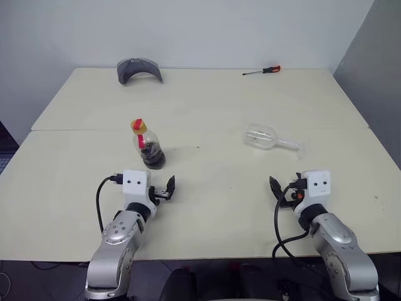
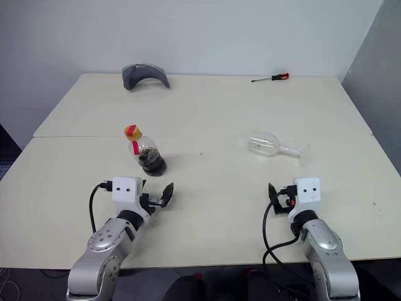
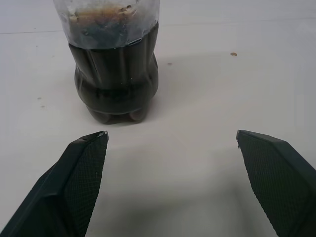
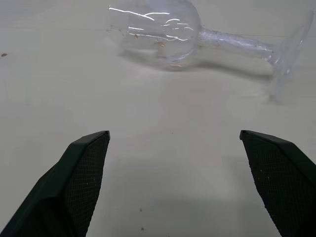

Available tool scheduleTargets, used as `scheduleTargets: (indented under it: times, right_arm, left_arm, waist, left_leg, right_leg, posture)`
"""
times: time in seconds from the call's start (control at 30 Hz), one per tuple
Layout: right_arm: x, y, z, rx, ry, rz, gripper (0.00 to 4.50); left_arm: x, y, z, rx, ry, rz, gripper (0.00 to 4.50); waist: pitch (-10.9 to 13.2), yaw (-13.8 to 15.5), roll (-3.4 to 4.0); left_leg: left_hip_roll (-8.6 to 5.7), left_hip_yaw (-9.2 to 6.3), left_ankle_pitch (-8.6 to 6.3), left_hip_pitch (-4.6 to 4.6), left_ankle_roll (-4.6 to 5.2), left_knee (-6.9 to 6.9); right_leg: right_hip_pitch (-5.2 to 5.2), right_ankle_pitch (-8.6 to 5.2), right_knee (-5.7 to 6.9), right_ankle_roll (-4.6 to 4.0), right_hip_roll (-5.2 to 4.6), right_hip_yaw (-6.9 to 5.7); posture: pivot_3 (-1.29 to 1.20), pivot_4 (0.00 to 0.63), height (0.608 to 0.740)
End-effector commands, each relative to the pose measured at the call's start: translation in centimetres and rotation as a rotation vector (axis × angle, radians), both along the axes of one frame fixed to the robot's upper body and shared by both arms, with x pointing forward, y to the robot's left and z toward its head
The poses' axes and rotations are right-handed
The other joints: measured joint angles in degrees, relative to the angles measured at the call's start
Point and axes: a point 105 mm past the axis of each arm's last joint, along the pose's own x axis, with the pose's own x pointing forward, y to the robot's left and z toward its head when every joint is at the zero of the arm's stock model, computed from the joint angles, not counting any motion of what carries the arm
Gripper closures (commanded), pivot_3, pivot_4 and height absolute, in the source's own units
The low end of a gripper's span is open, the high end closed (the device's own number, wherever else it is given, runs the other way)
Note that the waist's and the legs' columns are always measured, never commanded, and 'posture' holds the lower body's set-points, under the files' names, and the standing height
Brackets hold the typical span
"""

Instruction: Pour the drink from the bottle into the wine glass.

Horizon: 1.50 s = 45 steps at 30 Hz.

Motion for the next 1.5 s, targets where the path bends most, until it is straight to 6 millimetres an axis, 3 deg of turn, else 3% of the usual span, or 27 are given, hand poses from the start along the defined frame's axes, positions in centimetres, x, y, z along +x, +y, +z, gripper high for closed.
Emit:
scheduleTargets:
  times: [0.03, 0.93, 1.13, 1.23, 1.5]
  right_arm:
    - [-0.3, 0.2, 1.2, -0.015, -0.045, 0.018, 0.0]
    - [0.0, 0.2, 1.6, -0.038, -0.046, 0.104, 0.0]
    - [-0.3, 2.2, 3.8, 0.079, -0.11, 0.335, 0.0]
    - [-0.4, 2.9, 4.8, 0.121, -0.12, 0.479, 0.0]
    - [-3.1, 5.7, 7.5, 0.257, -0.091, 0.853, 0.0]
  left_arm:
    - [-0.3, -0.1, 1.5, 0.038, -0.055, -0.018, 0.03]
    - [-1.3, -0.5, 1.1, 0.047, -0.038, -0.016, 0.03]
    - [-2.0, 1.0, 2.5, 0.061, -0.127, 0.072, 0.03]
    - [-1.8, 1.2, 2.2, 0.074, -0.141, 0.08, 0.03]
    - [-1.1, 2.7, 2.5, 0.078, -0.171, 0.144, 0.03]
  waist:
    - [0.0, 0.0, 0.0]
    - [0.0, 0.0, 0.0]
    - [0.0, -0.02, 0.0]
    - [0.0, -0.01, -0.01]
    - [0.0, 0.02, -0.03]
  left_leg:
    - [0.0, 0.0, 0.0, 0.0, 0.0, 0.0]
    - [0.0, 0.0, 0.0, 0.01, 0.01, 0.05]
    - [0.01, -0.01, -0.01, 0.02, 0.03, 0.05]
    - [0.0, -0.02, -0.02, 0.03, 0.06, 0.11]
    - [0.0, -0.12, -0.02, 0.01, 0.08, 0.11]
  right_leg:
    - [0.0, 0.0, 0.0, 0.0, 0.0, 0.0]
    - [0.01, 0.01, 0.04, -0.02, 0.0, 0.0]
    - [0.02, 0.02, 0.04, -0.04, 0.01, 0.0]
    - [0.05, 0.06, 0.04, -0.1, 0.01, -0.02]
    - [0.07, 0.11, 0.03, -0.19, 0.06, -0.07]
  posture:
    - [0.0, 0.15, 0.74]
    - [0.0, 0.15, 0.74]
    - [0.0, 0.15, 0.74]
    - [0.0, 0.15, 0.74]
    - [0.0, 0.15, 0.74]
